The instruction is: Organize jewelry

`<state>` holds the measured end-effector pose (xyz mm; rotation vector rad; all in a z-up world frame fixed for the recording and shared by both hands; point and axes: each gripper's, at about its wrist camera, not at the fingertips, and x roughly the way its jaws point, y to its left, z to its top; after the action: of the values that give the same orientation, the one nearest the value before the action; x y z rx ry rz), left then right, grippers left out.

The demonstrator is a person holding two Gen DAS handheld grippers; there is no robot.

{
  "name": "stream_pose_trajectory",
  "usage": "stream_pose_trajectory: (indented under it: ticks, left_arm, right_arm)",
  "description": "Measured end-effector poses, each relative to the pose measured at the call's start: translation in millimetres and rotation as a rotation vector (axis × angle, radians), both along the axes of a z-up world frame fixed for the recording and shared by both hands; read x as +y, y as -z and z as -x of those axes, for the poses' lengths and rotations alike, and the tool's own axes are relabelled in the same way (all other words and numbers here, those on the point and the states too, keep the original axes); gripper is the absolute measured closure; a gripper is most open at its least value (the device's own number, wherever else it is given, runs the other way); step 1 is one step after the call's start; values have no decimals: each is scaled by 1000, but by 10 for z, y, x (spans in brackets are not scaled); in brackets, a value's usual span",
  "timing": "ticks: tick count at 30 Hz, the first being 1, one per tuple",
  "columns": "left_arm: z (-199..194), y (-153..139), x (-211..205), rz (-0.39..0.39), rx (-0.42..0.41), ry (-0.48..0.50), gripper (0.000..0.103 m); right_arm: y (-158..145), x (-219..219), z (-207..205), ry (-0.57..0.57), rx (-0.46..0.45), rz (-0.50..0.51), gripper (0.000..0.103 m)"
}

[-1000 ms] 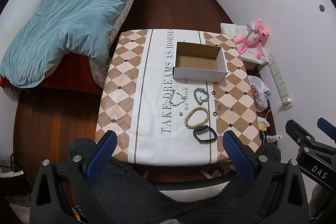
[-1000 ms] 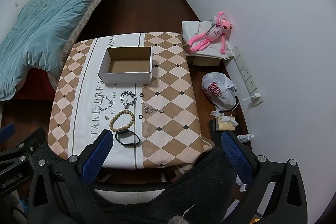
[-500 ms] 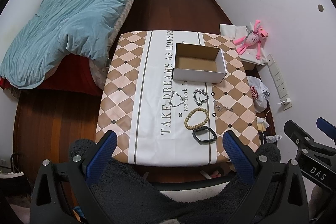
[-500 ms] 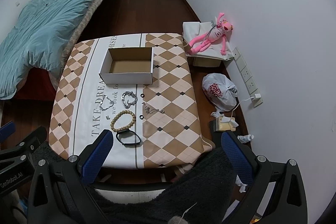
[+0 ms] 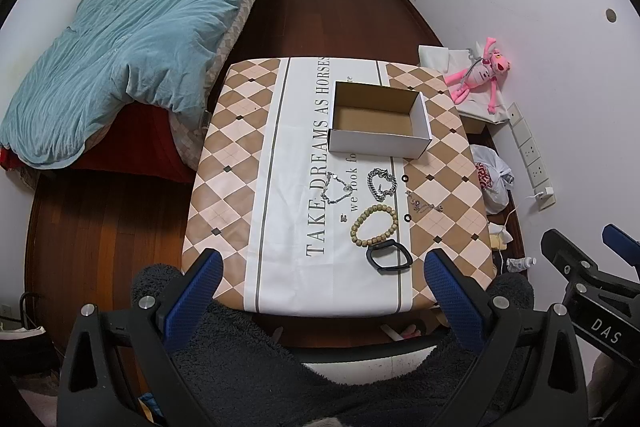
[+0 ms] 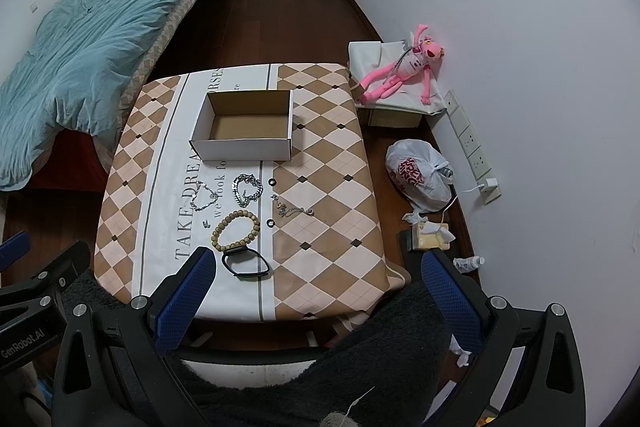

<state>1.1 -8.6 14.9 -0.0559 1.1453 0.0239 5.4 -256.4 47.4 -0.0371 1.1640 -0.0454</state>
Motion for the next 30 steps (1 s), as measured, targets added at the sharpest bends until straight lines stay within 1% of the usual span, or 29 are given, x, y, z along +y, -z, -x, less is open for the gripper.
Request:
stream_pose_trajectory:
  ticks: [7, 10, 13, 16, 17, 20, 22, 24, 27, 29, 30]
  left_arm:
    - [-4, -14, -5, 1, -2, -1, 0]
    - [-6, -14, -7, 1, -2, 0, 0]
    - [-13, -5, -10, 0, -1, 1, 0]
    - [-10, -4, 0, -20, -9, -4, 0]
    - [-45, 14, 2, -39, -12, -7, 0]
    - [-169, 130, -4, -112, -26, -25, 0]
    - [-275, 275, -13, -166, -17, -32, 0]
    - [-390, 523, -3, -202, 16, -37, 0]
    - [-505, 878, 6, -260, 73, -32, 0]
    - [-538, 1074, 0, -288, 95, -27, 0]
    - [-548, 1156, -13, -315, 104, -24, 0]
  right_arm:
    - [7, -17, -3, 0, -2, 0, 0]
    - [-69, 29, 3, -1, -9, 1, 0]
    - [-52, 34, 5, 1, -12, 1, 0]
    - [0, 3, -44, 11, -2, -3, 0]
    - [20, -9, -73, 16, 2, -5, 0]
    - [297, -85, -244, 39, 43, 6, 0]
    - [593, -112, -360, 45, 88, 8, 0]
    - [914, -117, -456, 45, 143, 23, 0]
    - [1454, -93, -538, 34, 229, 9, 0]
    - [1811, -56, -560, 22, 283, -20, 2]
    - [1982, -25, -555, 15, 308, -30, 7]
